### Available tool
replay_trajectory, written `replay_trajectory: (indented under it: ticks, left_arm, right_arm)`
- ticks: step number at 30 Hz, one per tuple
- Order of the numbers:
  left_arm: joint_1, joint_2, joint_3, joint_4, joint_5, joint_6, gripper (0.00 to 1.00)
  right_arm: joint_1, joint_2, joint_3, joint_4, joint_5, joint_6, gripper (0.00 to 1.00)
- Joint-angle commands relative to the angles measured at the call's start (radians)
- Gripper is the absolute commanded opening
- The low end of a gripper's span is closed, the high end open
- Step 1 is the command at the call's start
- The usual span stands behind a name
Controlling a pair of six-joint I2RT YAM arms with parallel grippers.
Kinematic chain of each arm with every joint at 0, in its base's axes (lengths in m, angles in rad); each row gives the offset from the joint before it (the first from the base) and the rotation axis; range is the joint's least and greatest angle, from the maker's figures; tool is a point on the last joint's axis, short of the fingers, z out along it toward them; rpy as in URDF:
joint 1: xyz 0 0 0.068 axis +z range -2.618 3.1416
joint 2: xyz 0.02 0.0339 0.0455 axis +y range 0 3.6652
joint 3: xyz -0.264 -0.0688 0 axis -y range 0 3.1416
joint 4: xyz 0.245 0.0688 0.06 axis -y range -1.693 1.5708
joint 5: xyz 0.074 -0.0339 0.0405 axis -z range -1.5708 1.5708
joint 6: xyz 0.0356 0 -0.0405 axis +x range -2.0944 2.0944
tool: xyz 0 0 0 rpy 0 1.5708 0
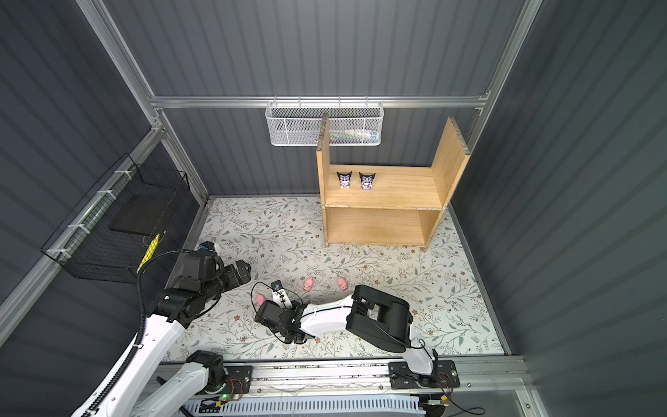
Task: Place and organize the plastic toys onto the shelf
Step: 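Lower the right gripper and close it on the purple figurine with black bow, then carry the purple figurine to the shelf with the right gripper while the left arm rises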
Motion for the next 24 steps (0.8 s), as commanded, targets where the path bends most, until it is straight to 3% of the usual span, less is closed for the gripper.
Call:
replay_trajectory:
  ticks: [1,8,15,24]
  left_arm:
    - [0.008,-0.017,0.003,0.001,0.011,0.016,0.99]
    - [0.008,-0.013,0.008,-0.008,0.009,0.018,1.00]
    - [0.008,-0.004,0.016,-0.003,0.034,0.022,0.99]
    - [0.008,0.014,0.025,0.029,0.160,0.060,1.00]
  right_arm:
    - [-0.004,0.036,0.015,-0.036,-0.002,0.006,0.39]
    - [-0.008,0.016,0.008,-0.043,-0.008,-0.046,0.28]
    - [-0.008,-0.103,-0.042,-0.066,-0.047,-0.173,0.25]
    - [-0.085,-0.314,-0.050,-0.263,-0.125,-0.373,0.23]
